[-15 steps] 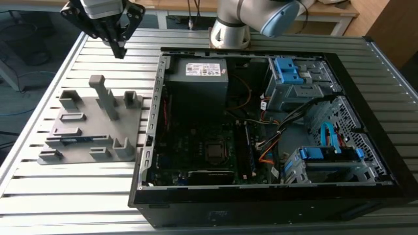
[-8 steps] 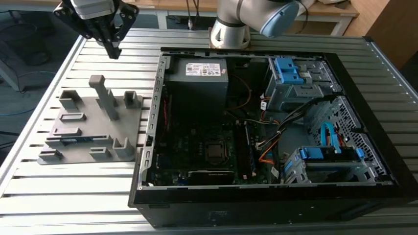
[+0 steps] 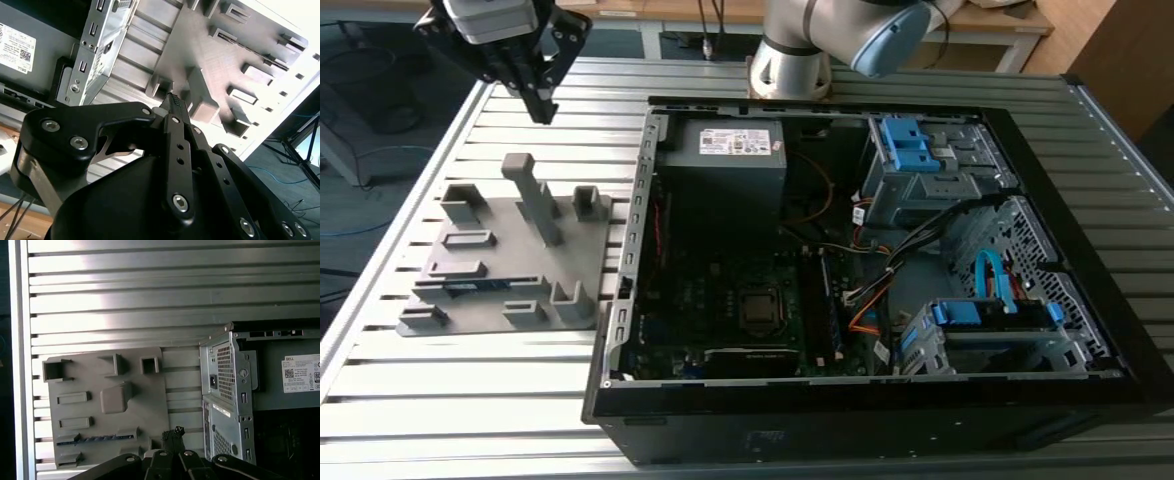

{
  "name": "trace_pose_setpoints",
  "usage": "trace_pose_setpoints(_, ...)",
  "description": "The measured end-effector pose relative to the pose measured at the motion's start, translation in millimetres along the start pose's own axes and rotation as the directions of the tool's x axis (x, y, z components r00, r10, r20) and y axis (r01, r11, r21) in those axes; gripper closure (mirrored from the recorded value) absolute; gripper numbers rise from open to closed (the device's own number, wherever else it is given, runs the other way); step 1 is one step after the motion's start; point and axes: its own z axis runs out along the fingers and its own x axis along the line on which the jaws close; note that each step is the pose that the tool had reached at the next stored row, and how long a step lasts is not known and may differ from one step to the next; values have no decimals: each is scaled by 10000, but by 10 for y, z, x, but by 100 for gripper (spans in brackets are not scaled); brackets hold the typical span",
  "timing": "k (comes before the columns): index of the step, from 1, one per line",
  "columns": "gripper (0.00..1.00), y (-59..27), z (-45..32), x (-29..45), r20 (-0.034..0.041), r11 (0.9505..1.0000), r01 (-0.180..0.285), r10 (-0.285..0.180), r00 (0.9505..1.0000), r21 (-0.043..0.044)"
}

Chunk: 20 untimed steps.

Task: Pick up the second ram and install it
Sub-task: 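Reach for the second ram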

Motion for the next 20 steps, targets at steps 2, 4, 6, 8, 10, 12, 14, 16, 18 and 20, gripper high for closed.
trace_pose_setpoints(2,90,-12,0,19,0,10000,-1,1,10000,0)
trace_pose_setpoints(4,90,-27,0,37,0,10000,0,0,10000,-1)
trace_pose_setpoints(6,90,-41,0,56,1,10000,0,0,10000,-1)
trace_pose_setpoints(8,90,-55,0,72,0,10000,0,0,10000,-1)
trace_pose_setpoints(10,90,-69,0,88,1,10000,0,0,10000,-1)
trace_pose_setpoints(12,90,-87,0,104,0,10000,-2,2,10000,-1)
trace_pose_setpoints(14,90,-105,1,117,0,10000,-1,1,10000,-1)
trace_pose_setpoints(16,90,-129,3,128,1,10000,0,0,10000,-1)
trace_pose_setpoints(18,90,-152,7,136,1,10000,0,0,10000,-1)
trace_pose_setpoints(20,90,-174,11,145,2,10000,0,0,10000,-2)
